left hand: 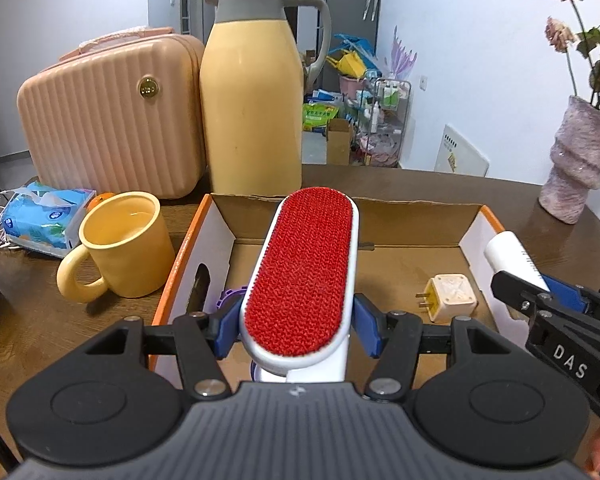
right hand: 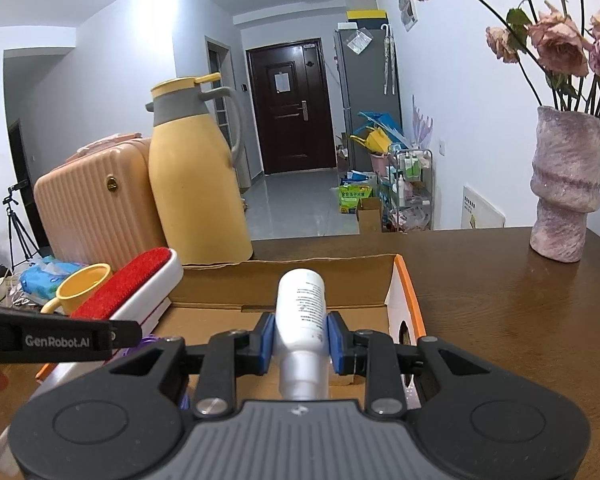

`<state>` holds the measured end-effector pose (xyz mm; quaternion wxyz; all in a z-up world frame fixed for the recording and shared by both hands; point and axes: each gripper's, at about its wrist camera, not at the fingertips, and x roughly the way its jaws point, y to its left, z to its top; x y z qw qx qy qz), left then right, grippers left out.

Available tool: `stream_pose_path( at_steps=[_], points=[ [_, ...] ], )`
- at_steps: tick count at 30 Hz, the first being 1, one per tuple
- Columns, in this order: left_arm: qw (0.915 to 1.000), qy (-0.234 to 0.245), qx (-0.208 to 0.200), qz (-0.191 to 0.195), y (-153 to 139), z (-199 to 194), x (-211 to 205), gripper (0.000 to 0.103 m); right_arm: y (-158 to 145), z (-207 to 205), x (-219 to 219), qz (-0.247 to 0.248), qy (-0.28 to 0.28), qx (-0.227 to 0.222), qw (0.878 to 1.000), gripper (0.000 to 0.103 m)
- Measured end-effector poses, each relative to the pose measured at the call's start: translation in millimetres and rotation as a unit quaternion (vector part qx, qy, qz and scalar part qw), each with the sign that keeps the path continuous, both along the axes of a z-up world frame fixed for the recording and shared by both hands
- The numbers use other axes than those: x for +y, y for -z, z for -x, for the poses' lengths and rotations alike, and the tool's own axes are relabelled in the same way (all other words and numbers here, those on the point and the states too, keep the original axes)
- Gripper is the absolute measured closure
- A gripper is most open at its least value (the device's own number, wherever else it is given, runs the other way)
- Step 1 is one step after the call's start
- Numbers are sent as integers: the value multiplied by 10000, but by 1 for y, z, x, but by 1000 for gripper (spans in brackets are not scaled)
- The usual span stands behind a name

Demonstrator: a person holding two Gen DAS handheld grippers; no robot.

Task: Organize rigid objects
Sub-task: 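Lift and carry the lint brush and lotion bottle over the box with both tools, then open both tools to drop the lint brush and lotion bottle into the box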

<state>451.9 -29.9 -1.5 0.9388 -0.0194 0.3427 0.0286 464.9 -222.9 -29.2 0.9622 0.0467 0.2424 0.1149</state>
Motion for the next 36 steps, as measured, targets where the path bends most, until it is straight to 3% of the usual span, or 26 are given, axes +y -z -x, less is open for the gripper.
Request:
stream_pose_path(
  at_steps=[23, 26, 27, 28, 29, 31, 36],
  points=[
    [9987, -362, 331, -141, 18, -36, 1, 44, 9, -23, -2, 77, -134, 295, 9994, 76],
    [9987, -313, 389, -62, 19, -38, 2, 36, 8, -23, -2, 110, -113, 278, 9995, 76],
    [9986, -328, 407, -33, 19, -39, 3, 27, 7, -22, -3, 135, -85, 233, 9996, 75],
    [9987, -349, 367, -27, 17, -38, 5, 18, 6, -21, -3, 173, -70, 204, 9996, 68],
    [9990, -345, 290, -26, 14, -36, 5, 16, 5, -20, -3, 200, -57, 194, 9996, 62],
    [9992, -381, 81, -64, 6, -29, 7, 8, 4, -18, -4, 224, 13, 151, 9996, 37],
    [9986, -459, -233, -134, -10, -13, 12, 1, 1, -14, -7, 276, 101, 132, 9995, 11]
  ],
)
